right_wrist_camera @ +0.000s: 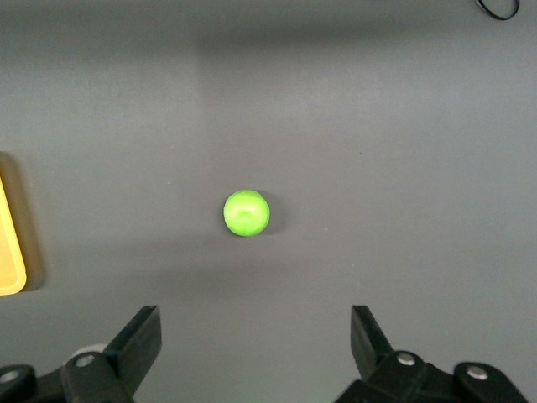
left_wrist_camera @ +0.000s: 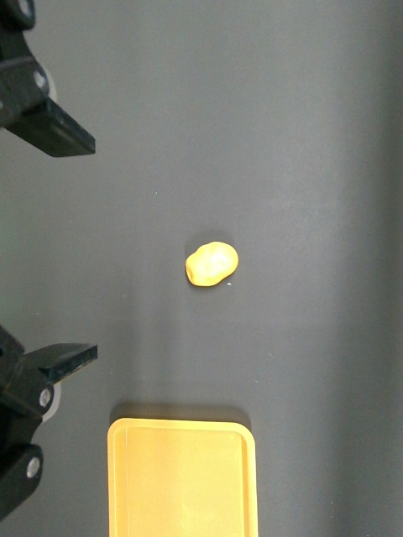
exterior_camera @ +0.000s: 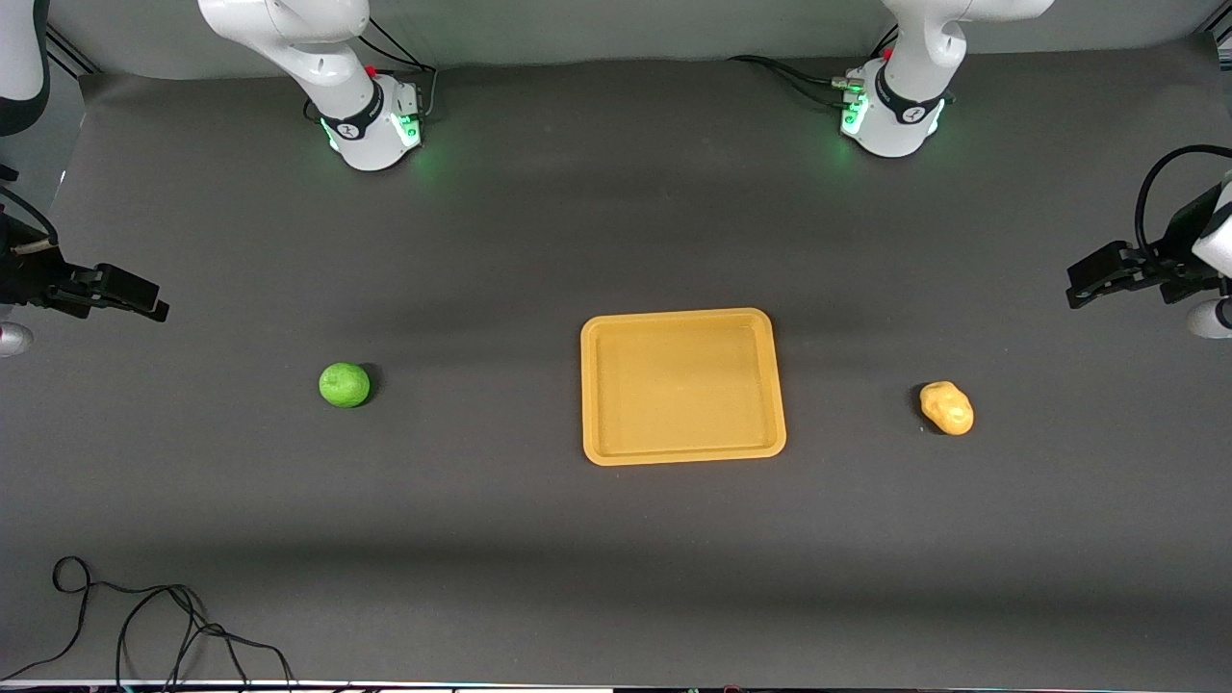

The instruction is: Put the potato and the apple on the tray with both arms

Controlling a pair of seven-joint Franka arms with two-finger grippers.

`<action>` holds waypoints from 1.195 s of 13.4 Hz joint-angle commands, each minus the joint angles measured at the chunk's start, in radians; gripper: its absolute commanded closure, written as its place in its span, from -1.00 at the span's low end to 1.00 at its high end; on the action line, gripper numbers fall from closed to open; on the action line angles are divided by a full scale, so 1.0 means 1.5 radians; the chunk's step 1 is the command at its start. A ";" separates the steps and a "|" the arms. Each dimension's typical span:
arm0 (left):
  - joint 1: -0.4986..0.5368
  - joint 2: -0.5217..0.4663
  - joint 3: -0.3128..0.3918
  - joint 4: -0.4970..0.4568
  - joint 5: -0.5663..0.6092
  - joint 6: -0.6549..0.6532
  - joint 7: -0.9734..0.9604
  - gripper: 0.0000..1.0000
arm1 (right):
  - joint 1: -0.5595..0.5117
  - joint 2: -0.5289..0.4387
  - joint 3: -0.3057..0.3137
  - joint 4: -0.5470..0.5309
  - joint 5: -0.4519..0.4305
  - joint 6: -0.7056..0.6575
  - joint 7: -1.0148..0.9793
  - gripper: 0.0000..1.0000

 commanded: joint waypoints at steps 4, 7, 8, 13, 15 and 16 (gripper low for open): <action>-0.004 0.000 0.002 0.008 0.012 -0.008 0.003 -0.99 | 0.004 0.004 -0.002 0.013 0.002 -0.007 -0.010 -1.00; -0.007 0.008 0.002 0.008 0.015 -0.006 0.004 -0.99 | 0.004 0.004 -0.002 0.012 0.003 -0.007 -0.010 -1.00; -0.007 0.009 0.002 0.008 0.015 -0.007 0.005 -0.99 | 0.004 0.004 -0.002 0.012 0.003 -0.007 -0.010 -1.00; 0.005 0.009 0.004 0.009 0.002 -0.002 0.078 -0.99 | 0.004 0.004 -0.002 0.009 0.004 -0.007 -0.010 -1.00; 0.002 0.009 0.003 0.009 0.003 -0.007 0.064 -0.99 | 0.004 0.002 -0.002 0.009 0.004 -0.007 -0.010 -1.00; -0.003 0.009 0.002 0.009 0.007 -0.009 0.067 -0.99 | 0.004 0.002 -0.002 0.009 0.004 -0.008 -0.010 -1.00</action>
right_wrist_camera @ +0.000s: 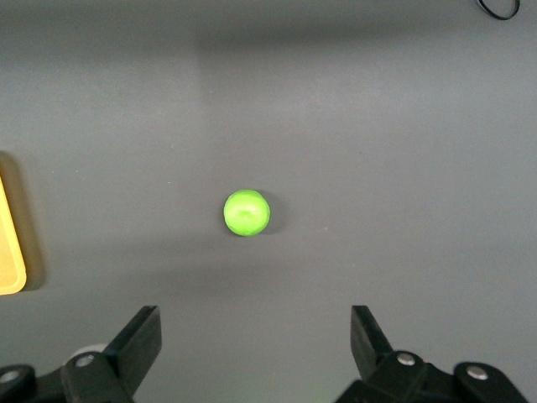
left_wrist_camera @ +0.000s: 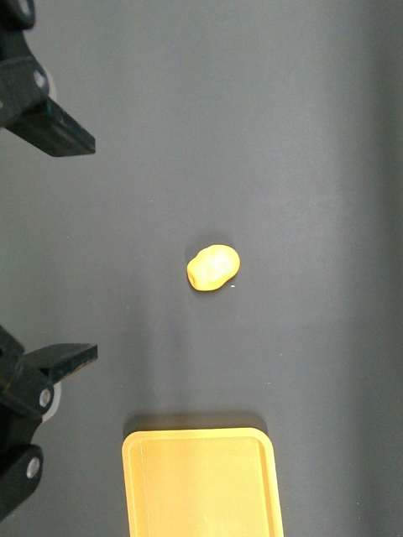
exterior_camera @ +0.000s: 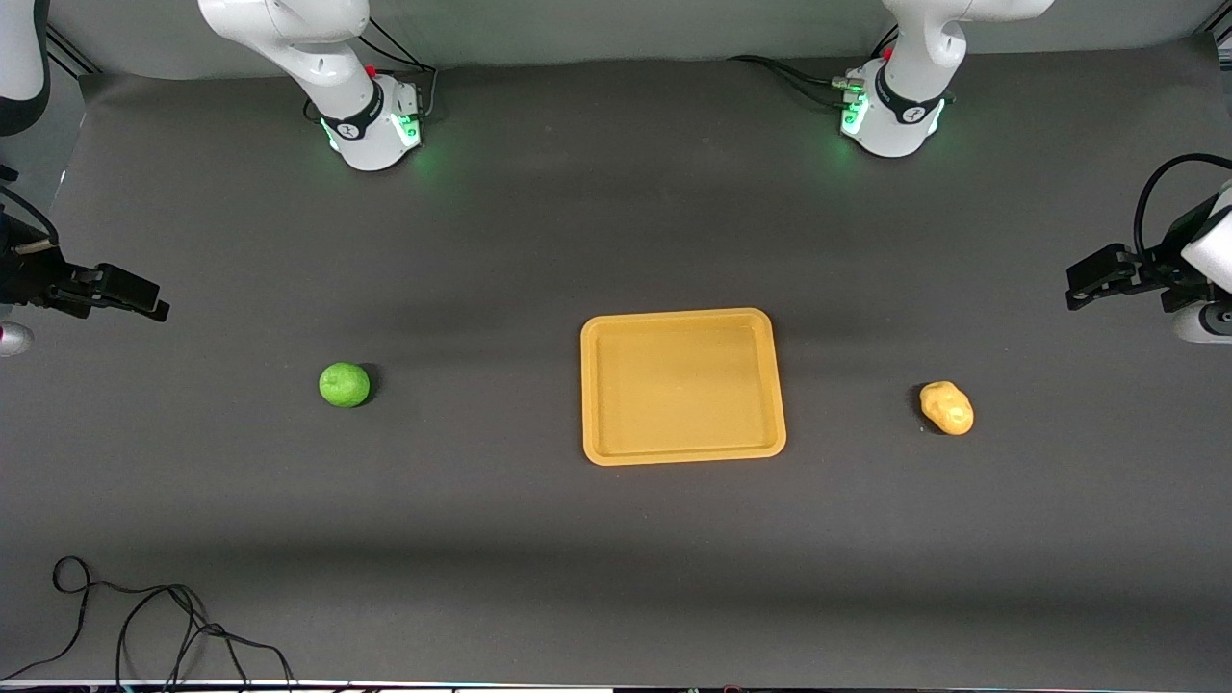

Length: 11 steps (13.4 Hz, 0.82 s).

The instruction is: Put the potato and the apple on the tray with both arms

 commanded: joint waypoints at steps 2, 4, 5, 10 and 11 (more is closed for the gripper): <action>-0.005 0.001 -0.001 0.004 0.002 -0.011 0.016 -0.99 | 0.004 0.002 -0.004 0.009 0.004 -0.006 -0.010 -1.00; -0.007 0.016 -0.001 0.001 -0.003 -0.003 0.007 -0.98 | 0.004 0.001 -0.004 0.009 0.005 -0.006 -0.010 -1.00; -0.008 0.024 -0.001 0.001 -0.006 0.000 0.007 -0.98 | 0.004 0.001 -0.004 0.009 0.005 -0.006 -0.010 -1.00; -0.027 0.093 -0.002 -0.018 -0.004 0.076 0.003 -0.95 | 0.004 0.002 -0.005 0.007 0.004 -0.006 -0.010 -1.00; -0.025 0.108 -0.002 -0.023 -0.004 0.098 0.011 -0.95 | 0.004 0.003 -0.005 0.005 0.004 -0.006 -0.010 -1.00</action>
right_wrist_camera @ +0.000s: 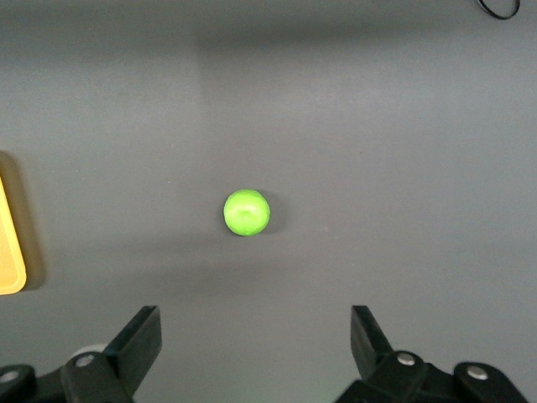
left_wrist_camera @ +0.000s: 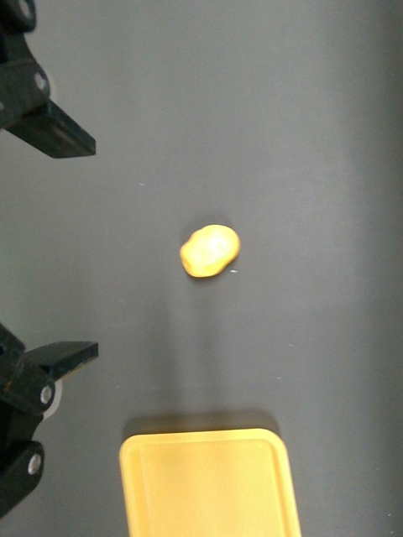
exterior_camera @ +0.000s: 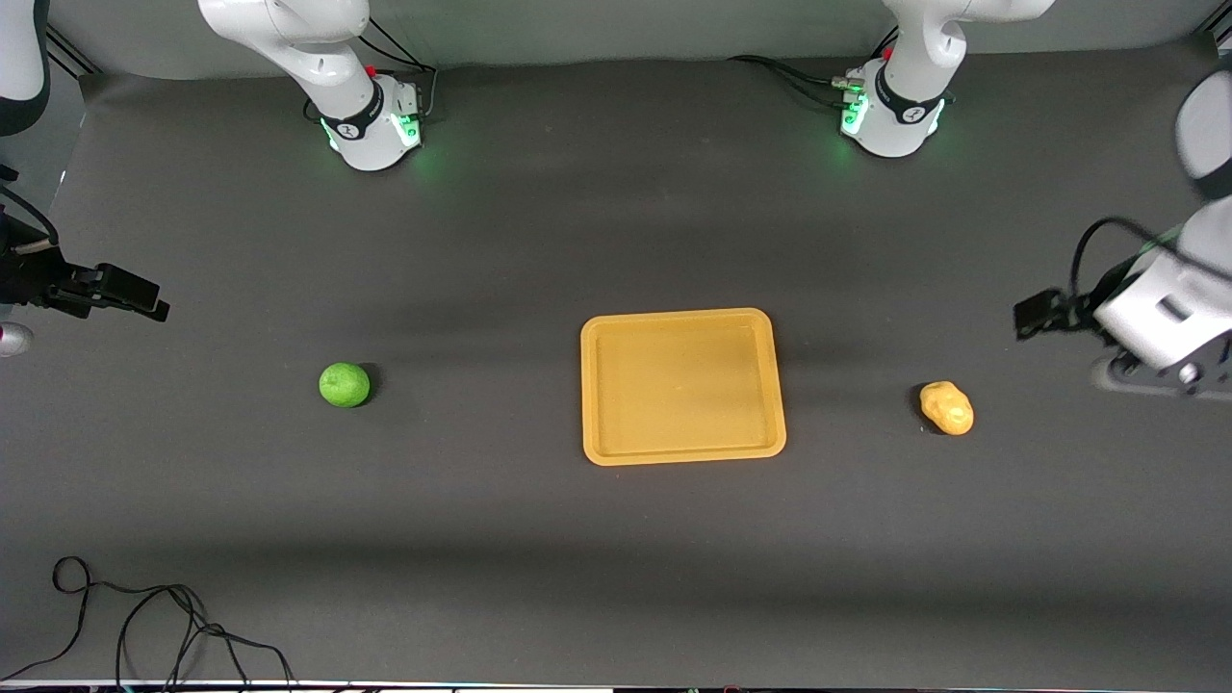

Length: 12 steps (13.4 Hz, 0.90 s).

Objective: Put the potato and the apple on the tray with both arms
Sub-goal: 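Lower the left gripper onto the yellow potato and close it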

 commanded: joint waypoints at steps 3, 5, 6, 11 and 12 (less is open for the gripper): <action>-0.003 0.080 0.006 -0.011 -0.002 0.081 0.016 -0.94 | 0.004 0.004 -0.005 0.005 0.005 -0.005 -0.010 -1.00; 0.001 0.119 0.006 -0.044 -0.005 0.162 0.045 -0.93 | 0.004 0.004 -0.004 0.004 0.004 -0.005 -0.010 -1.00; 0.007 0.136 0.006 -0.068 -0.009 0.209 0.061 -0.93 | 0.004 0.005 -0.004 0.004 0.005 -0.005 -0.010 -1.00; 0.034 0.229 0.006 -0.108 -0.057 0.348 0.159 -0.93 | 0.003 0.005 -0.004 0.004 0.004 -0.005 -0.010 -1.00; 0.036 0.245 0.006 -0.110 -0.063 0.374 0.159 -0.92 | 0.003 0.005 -0.004 0.004 0.005 -0.005 -0.010 -1.00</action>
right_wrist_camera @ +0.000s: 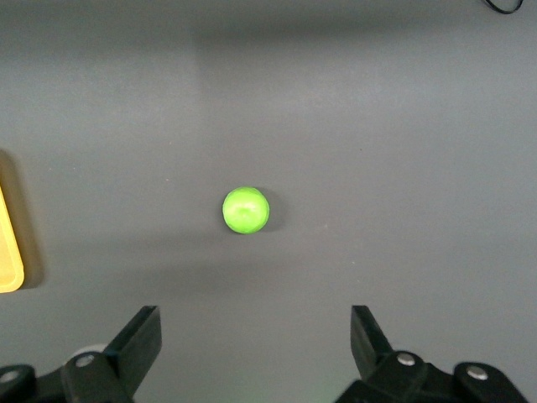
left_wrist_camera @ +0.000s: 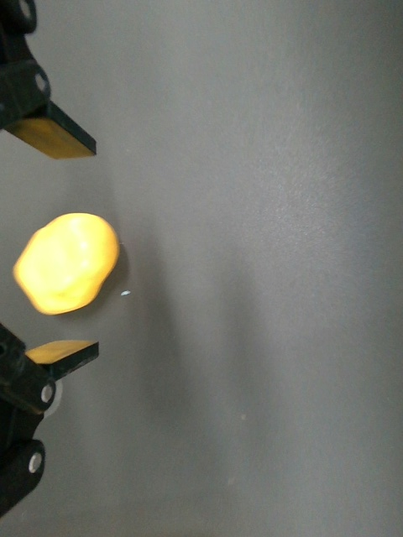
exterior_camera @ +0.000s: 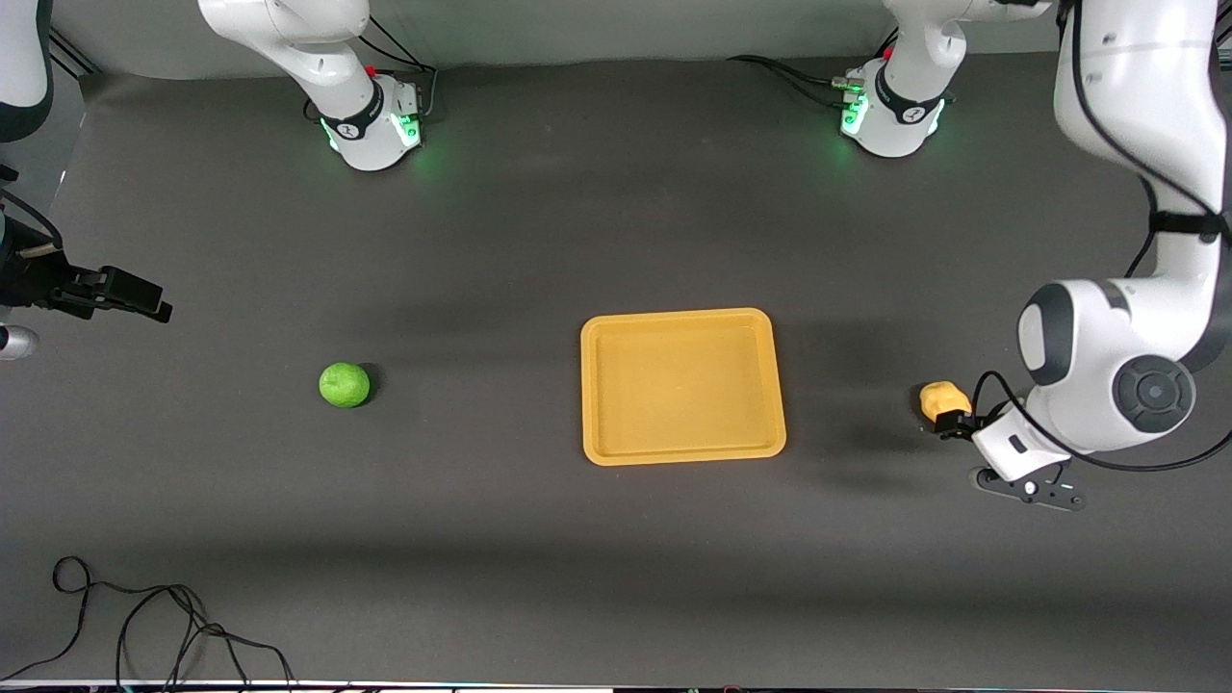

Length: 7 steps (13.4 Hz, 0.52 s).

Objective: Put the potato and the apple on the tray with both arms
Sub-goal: 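Lower the left gripper onto the yellow potato and close it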

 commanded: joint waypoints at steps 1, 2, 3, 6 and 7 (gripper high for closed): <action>0.007 0.035 0.001 -0.021 -0.024 0.074 0.022 -0.91 | 0.003 0.001 -0.005 0.006 0.004 -0.004 -0.010 -1.00; 0.008 0.033 0.001 -0.066 -0.024 0.139 0.021 -0.90 | 0.003 0.002 -0.004 0.006 0.004 -0.004 -0.010 -1.00; 0.007 0.024 0.001 -0.112 -0.024 0.190 0.019 -0.87 | 0.003 0.002 -0.005 0.006 0.004 -0.004 -0.010 -1.00; 0.010 -0.010 0.001 -0.157 -0.024 0.198 0.024 -0.87 | 0.003 0.002 -0.005 0.005 0.004 -0.004 -0.010 -1.00; 0.010 -0.023 0.001 -0.168 -0.024 0.193 0.024 -0.88 | 0.003 0.002 -0.005 0.005 0.004 -0.004 -0.010 -1.00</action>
